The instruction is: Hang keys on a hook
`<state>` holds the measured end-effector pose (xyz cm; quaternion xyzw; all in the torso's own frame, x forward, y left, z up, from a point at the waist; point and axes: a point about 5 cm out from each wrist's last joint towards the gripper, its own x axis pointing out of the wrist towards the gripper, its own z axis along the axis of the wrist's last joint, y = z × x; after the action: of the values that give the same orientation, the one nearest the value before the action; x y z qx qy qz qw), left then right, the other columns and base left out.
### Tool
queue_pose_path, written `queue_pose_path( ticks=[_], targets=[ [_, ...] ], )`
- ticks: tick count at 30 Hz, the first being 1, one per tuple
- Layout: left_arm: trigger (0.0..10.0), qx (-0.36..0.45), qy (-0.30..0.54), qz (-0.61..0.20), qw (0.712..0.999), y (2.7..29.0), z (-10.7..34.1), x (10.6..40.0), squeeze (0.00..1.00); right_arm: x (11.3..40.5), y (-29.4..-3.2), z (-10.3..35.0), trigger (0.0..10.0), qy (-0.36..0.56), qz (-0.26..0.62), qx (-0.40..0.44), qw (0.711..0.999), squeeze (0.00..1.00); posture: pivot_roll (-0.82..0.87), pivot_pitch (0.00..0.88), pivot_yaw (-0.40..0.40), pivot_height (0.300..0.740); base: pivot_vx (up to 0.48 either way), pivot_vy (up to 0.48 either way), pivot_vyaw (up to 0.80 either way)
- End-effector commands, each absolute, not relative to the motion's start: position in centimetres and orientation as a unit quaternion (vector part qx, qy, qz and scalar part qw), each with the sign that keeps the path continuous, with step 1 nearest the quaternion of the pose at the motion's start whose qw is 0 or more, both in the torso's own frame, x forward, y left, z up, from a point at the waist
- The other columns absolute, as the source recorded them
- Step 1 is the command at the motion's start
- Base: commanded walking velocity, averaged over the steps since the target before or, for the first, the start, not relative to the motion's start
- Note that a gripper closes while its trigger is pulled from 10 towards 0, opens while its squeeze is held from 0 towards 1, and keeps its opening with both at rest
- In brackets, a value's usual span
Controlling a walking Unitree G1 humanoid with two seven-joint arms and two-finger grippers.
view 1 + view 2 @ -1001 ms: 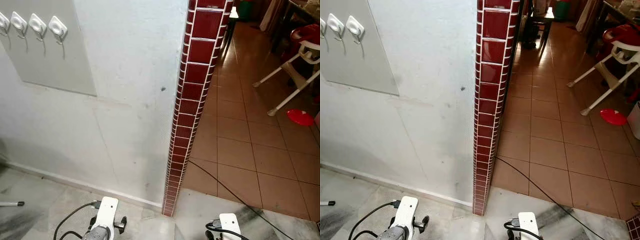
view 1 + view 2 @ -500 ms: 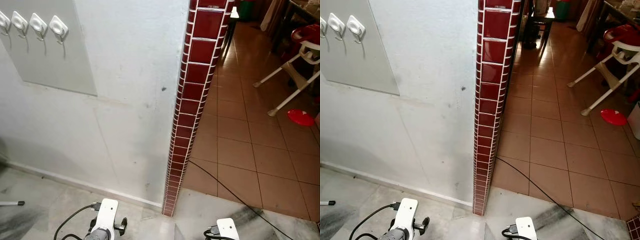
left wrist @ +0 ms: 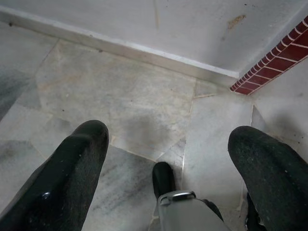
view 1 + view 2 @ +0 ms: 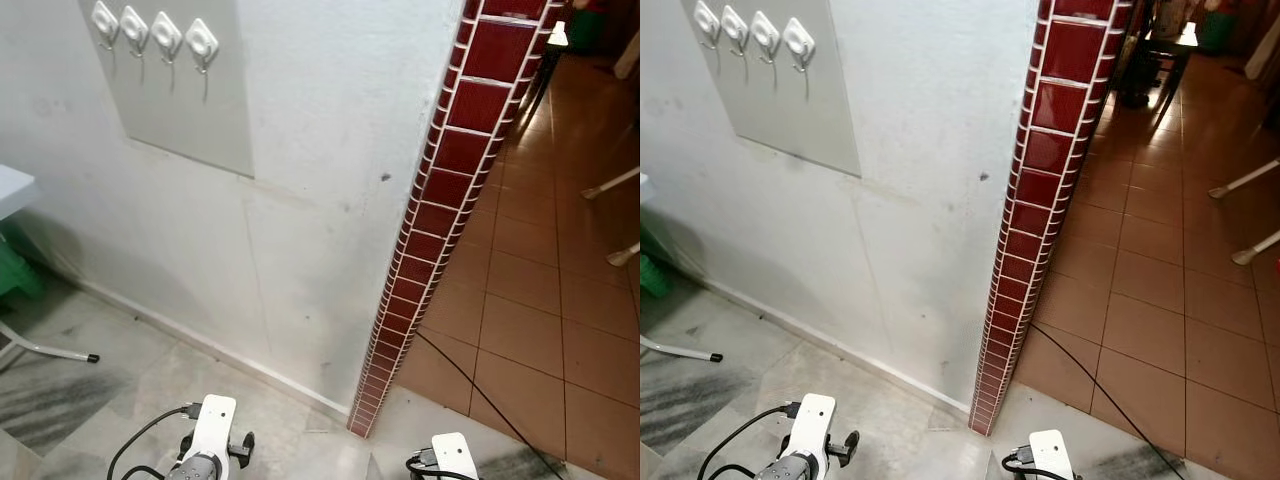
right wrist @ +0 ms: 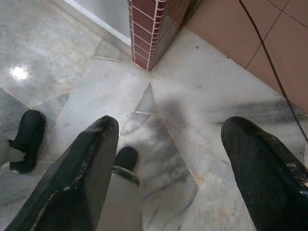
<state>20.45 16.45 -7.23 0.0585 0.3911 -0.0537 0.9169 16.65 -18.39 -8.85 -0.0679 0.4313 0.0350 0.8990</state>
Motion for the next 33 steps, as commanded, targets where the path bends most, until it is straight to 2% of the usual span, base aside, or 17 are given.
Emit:
queue_pose_path(
  ticks=[1, 14, 33],
  targets=[
    [10.0, 0.054, 0.391, -0.057, 0.917, 16.44, -7.16, 20.57, 0.00, 16.73, -18.54, -8.75, 10.0, 0.426, 0.036, -0.070, 0.901, 0.00, -0.01, 0.000, -0.027, 0.740, 0.000, 0.000, 0.80],
    [10.0, 0.019, 0.399, -0.054, 0.915, 16.08, -7.22, 20.62, 0.00, 16.85, -18.64, -8.68, 10.0, 0.425, 0.044, -0.069, 0.901, 0.00, -0.01, 0.000, -0.039, 0.740, 0.000, 0.000, 0.80],
    [10.0, 0.021, 0.413, -0.049, 0.909, 16.64, -7.59, 19.93, 0.00, 16.51, -18.70, -8.81, 10.0, 0.429, 0.047, -0.067, 0.900, 0.00, -0.01, 0.000, -0.042, 0.740, 0.000, 0.000, 0.80]
  ],
)
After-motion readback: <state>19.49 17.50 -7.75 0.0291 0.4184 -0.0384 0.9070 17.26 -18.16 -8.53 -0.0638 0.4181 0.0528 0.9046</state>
